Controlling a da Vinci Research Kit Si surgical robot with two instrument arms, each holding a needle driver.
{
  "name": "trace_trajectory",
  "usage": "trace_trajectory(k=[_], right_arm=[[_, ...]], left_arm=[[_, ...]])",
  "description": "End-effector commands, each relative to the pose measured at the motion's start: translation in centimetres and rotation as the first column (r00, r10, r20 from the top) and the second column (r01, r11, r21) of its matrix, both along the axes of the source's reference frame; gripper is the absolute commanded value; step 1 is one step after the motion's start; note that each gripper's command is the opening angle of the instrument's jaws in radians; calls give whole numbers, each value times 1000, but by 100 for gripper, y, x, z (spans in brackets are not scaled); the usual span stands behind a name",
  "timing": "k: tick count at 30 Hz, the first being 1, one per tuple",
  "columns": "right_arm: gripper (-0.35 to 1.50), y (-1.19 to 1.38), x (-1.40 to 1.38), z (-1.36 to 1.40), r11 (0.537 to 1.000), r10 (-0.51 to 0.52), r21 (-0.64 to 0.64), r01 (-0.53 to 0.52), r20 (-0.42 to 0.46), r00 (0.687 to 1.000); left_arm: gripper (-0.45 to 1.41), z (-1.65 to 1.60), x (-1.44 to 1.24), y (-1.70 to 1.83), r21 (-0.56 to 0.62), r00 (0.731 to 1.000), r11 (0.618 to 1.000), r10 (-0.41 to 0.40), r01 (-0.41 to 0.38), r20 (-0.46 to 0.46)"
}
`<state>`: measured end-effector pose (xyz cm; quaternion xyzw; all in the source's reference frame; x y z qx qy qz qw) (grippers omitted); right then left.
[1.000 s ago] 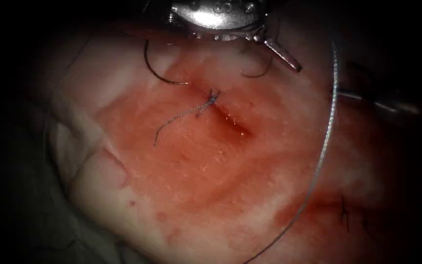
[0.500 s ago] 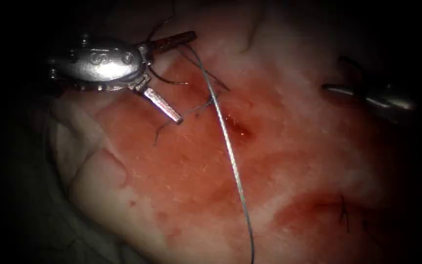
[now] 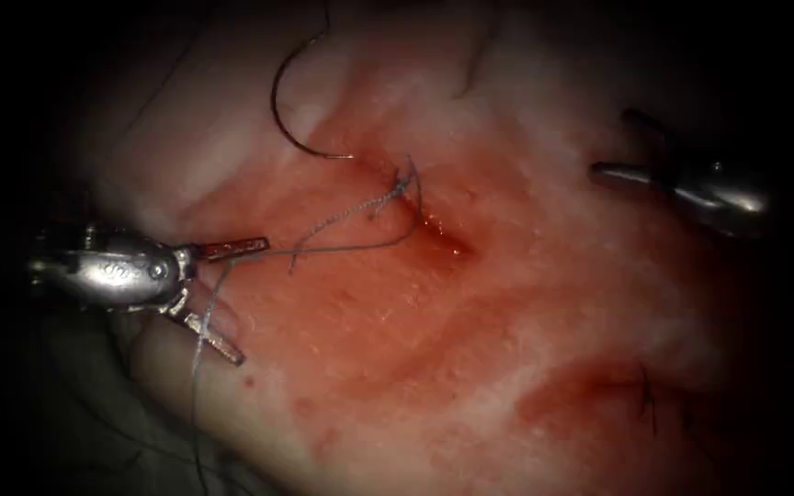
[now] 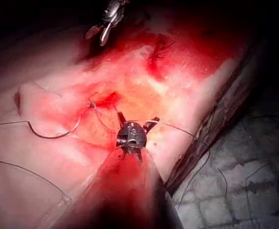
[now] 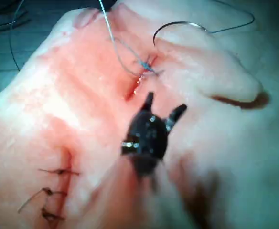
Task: Wound Closure
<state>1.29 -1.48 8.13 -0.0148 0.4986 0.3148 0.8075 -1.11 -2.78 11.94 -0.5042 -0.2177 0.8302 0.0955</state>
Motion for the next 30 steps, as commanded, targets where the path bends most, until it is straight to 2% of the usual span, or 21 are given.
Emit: trace_trajectory(k=[1, 9, 16, 21, 25, 30], right_arm=[[148, -5, 6, 5, 1000, -6, -4, 6, -1, 1000], [148, -8, 17, 8, 1000, -18, -1, 18, -8, 1000], [148, -16, 32, 10, 998, -56, 9, 56, -16, 998], [148, -21, 49, 9, 996, -85, 14, 85, -30, 996], [148, -21, 57, 9, 996, -88, 15, 88, -35, 996], [148, -22, 58, 5, 996, -91, 18, 91, -38, 995]], left_arm=[[88, 4, 2, -13, 1, 1000, 1000, 16, -16, -1], [69, -2, 33, -94, 59, 989, 988, 137, -140, 58], [68, -22, 52, -110, 79, 981, 979, 184, -188, 57], [59, -40, 46, -67, 69, 995, 993, 94, -95, 15], [66, -42, 15, -27, 77, 999, 997, -12, 15, -33], [59, -27, -17, -14, 125, 991, 986, -96, 108, -96]])
